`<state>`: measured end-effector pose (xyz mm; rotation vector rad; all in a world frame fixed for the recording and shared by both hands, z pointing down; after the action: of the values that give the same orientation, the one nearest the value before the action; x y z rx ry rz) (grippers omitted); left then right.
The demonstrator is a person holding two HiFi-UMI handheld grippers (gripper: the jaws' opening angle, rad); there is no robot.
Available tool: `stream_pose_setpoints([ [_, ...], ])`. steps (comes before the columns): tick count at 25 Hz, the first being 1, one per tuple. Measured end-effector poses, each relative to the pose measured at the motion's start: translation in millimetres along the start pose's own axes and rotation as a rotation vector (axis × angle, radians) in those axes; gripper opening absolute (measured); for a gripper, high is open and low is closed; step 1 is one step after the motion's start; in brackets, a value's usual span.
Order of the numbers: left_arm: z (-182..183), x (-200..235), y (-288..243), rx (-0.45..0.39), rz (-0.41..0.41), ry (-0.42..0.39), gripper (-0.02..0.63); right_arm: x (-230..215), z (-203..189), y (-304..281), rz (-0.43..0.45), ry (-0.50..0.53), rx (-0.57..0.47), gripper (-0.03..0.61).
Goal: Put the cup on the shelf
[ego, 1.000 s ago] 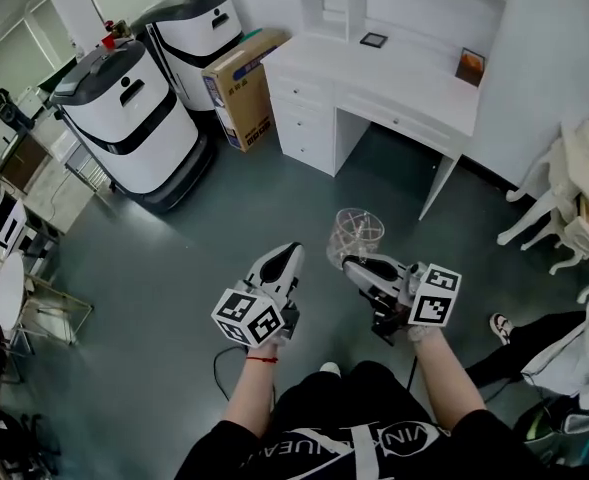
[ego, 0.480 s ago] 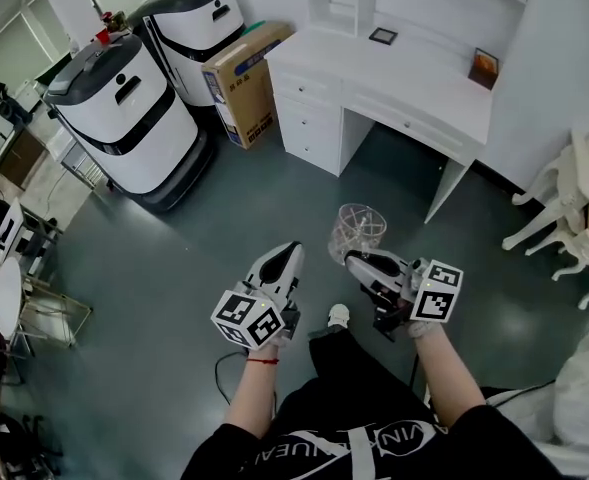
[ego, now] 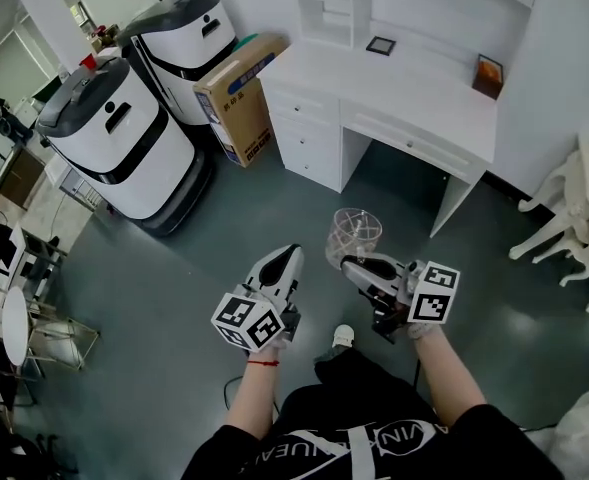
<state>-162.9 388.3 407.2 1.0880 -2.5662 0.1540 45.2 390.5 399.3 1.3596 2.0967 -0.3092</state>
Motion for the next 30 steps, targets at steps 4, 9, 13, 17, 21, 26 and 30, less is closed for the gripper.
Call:
stream_pose_setpoints([
  [4,16,24,-40,0.011,-0.01,0.013,0.005,-30,28,-17,-0.006,-0.003,0.013,0.02],
  [9,18,47,-74,0.03,-0.025,0.022,0.006,-57,44,-29,-0.012,-0.005,0.021,0.02],
  [13,19,65,-104,0.037,-0.036,0.024,0.005,-83,58,-36,-0.018,-0.006,0.023,0.02],
  [17,21,82,-127,0.042,-0.038,0.026,0.005,-107,70,-42,-0.026,-0.005,0.032,0.02],
  [21,25,97,-147,0.03,-0.033,0.024,0.006,-127,83,-48,-0.022,0.001,0.033,0.02],
  [26,24,106,-170,0.022,-0.032,0.033,0.006,-147,97,-51,-0.024,0.003,0.034,0.02],
  [30,25,115,-178,0.04,-0.026,0.045,0.006,-157,104,-55,-0.031,-0.008,0.028,0.02],
])
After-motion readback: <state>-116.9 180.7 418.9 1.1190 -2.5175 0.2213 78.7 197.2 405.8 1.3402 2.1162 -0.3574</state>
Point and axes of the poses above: the fingertips, and each gripper's own axes: y backward along the fingers, x to its left, z out of its top, the point moved 8 cm from there along y, backward along the fingers, and after that the axes turned 6 degrees about -z, right-handed, at the moved point
